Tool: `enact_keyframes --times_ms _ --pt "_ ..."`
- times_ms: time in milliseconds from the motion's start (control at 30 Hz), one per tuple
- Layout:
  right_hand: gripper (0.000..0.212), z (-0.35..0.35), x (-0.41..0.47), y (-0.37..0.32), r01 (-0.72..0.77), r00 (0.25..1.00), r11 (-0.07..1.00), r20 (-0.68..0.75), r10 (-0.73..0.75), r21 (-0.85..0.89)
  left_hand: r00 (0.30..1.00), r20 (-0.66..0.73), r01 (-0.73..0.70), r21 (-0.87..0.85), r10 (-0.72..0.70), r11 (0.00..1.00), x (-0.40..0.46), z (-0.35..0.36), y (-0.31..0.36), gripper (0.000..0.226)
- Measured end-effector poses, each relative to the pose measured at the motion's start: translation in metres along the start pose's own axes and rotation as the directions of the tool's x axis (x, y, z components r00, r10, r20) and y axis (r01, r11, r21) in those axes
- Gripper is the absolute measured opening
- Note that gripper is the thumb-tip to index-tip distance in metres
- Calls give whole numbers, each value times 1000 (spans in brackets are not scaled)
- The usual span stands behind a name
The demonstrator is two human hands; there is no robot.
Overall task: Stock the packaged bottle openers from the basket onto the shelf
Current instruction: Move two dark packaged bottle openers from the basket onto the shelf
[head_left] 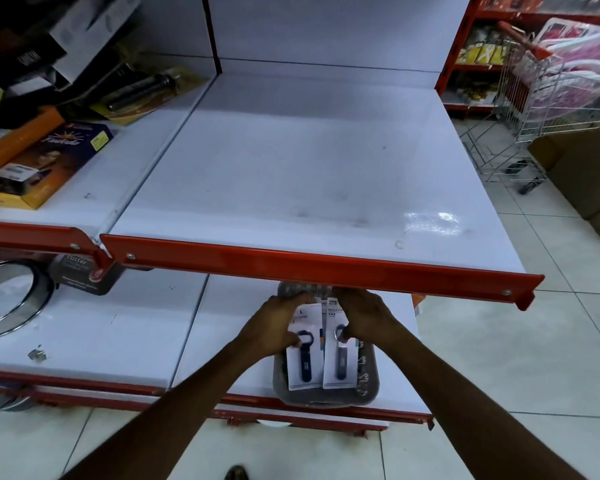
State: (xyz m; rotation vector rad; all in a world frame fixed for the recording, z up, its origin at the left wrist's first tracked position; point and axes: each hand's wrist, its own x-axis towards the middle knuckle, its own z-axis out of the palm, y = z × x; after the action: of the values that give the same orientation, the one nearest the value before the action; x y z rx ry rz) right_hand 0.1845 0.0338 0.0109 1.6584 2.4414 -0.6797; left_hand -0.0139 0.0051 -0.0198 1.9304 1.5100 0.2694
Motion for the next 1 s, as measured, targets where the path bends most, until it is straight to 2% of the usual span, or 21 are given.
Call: enact_keyframes --times_ms 67,133,233,300,333,400,467,533,567,667,767,800,900,1000 --pt "61 -15 -25 -9 11 993 999 -116 -15 -36 997 -75 -22 -123 13 992 -25 -9 5 57" --pt "38 -29 -52 -18 6 979 1000 -203 -12 -29 985 -168 -54 -143 30 988 -53 -26 21 40" --pt "26 -62 -103 -44 7 958 999 -286 4 37 926 -359 -175 -138 116 975 -99 -68 58 32" --pt "24 -92 -140 -63 30 899 999 -437 -17 22 847 -510 -263 -156 150 952 -130 -105 87 32" --pt "26 -109 -156 -73 76 840 997 -540 -51 24 804 -573 -305 -173 156 936 -142 -123 101 33" --pt "31 -147 -181 -88 249 729 961 -676 -105 119 735 -659 -407 -236 163 883 -158 -156 128 37" --pt "37 -184 -191 -97 433 652 873 -746 -133 223 679 -713 -518 -301 171 801 -161 -187 147 43" --pt "38 -222 -180 -100 468 594 857 -795 -125 214 631 -753 -562 -281 184 778 -147 -217 158 47" --pt "39 -240 -165 -100 454 592 865 -798 -112 215 625 -758 -567 -276 187 776 -133 -232 160 47" --pt "38 -278 -94 -82 347 675 908 -735 -66 237 659 -740 -526 -327 134 785 -70 -258 145 41" --pt "39 -281 -14 -60 274 786 943 -609 -107 187 761 -649 -370 -431 2 823 -5 -258 109 35" --pt "40 -277 5 -56 252 824 954 -554 -122 164 776 -631 -325 -424 -18 845 8 -255 99 35" --pt "41 -255 29 -49 149 924 979 -372 -87 142 803 -594 -140 -272 -51 952 27 -241 82 35" --pt "46 -234 23 -46 120 951 977 -304 -62 176 828 -560 -69 -64 21 996 19 -233 82 53"
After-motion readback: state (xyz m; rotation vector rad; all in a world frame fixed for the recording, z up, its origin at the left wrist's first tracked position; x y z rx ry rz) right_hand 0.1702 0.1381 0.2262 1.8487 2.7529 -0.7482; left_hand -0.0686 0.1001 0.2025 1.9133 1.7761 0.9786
